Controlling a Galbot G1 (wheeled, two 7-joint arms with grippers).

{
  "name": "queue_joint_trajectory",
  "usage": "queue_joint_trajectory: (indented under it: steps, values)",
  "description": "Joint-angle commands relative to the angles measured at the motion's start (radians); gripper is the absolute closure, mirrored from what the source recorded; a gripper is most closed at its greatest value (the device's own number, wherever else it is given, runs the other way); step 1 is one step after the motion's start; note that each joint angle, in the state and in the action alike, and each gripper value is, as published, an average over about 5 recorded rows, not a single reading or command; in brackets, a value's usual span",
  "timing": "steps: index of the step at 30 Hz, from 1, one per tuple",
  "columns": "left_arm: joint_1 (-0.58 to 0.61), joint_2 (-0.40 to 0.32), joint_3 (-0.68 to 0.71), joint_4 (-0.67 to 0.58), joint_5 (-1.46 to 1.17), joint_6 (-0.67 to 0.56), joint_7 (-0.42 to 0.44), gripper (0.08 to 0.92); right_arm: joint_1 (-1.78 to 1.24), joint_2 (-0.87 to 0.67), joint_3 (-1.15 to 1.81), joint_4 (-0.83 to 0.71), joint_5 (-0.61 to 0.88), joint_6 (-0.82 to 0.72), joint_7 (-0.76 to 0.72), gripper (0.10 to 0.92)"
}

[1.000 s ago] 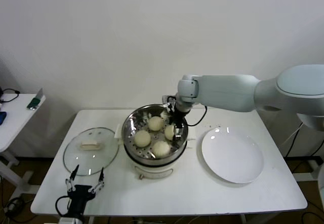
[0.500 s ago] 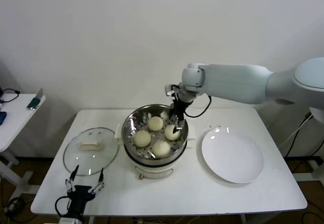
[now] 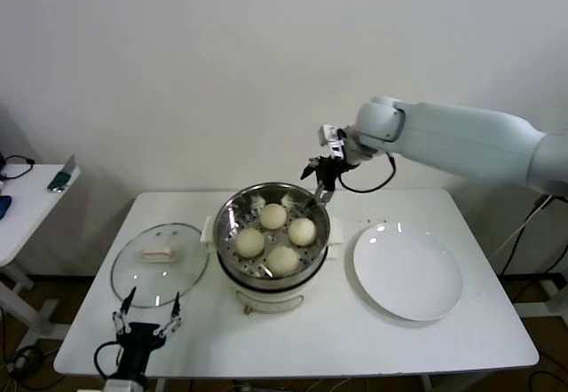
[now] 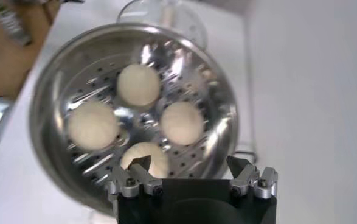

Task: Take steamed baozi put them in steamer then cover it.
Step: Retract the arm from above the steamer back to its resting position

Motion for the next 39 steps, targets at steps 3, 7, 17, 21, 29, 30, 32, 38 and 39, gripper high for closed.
queue_joint_trajectory:
  steps: [3,7,17,21,29,30,32,38,39]
  values:
    - [-0.009,-0.020,-0.002,-0.003,0.063,-0.001,-0.004,0.177,-0.571,-0.355,0.589,0.218,-0.080,0.266,0.484,0.203]
    - [-0.009,-0.024,-0.007,-0.008,0.120,-0.002,-0.006,0.177,-0.813,-0.364,0.844,0.235,-0.159,0.343,0.580,0.203]
    - [-0.013,-0.032,-0.016,-0.013,0.411,-0.001,-0.049,0.177,-1.392,-0.330,1.466,0.350,-0.227,0.363,0.623,0.203]
    - [-0.032,-0.023,-0.021,-0.019,0.589,0.036,-0.086,0.177,-1.585,-0.264,1.628,0.382,-0.268,0.366,0.655,0.203]
    - [-0.055,0.025,-0.024,0.002,0.916,0.095,-0.068,0.177,-1.867,-0.079,1.908,0.459,-0.285,0.277,0.673,0.203]
    - [-0.051,0.032,-0.023,0.004,0.964,0.101,-0.055,0.177,-1.893,-0.060,1.936,0.473,-0.275,0.256,0.675,0.203]
    - [-0.052,0.047,-0.018,0.016,1.055,0.112,-0.047,0.177,-1.939,-0.022,1.988,0.499,-0.255,0.224,0.676,0.203]
    - [-0.141,0.105,0.022,0.107,1.182,0.132,-0.098,0.177,-2.047,0.041,2.076,0.531,-0.257,0.210,0.617,0.203]
    - [-0.164,0.118,0.030,0.130,1.195,0.134,-0.107,0.177,-2.058,0.044,2.084,0.531,-0.261,0.210,0.611,0.203]
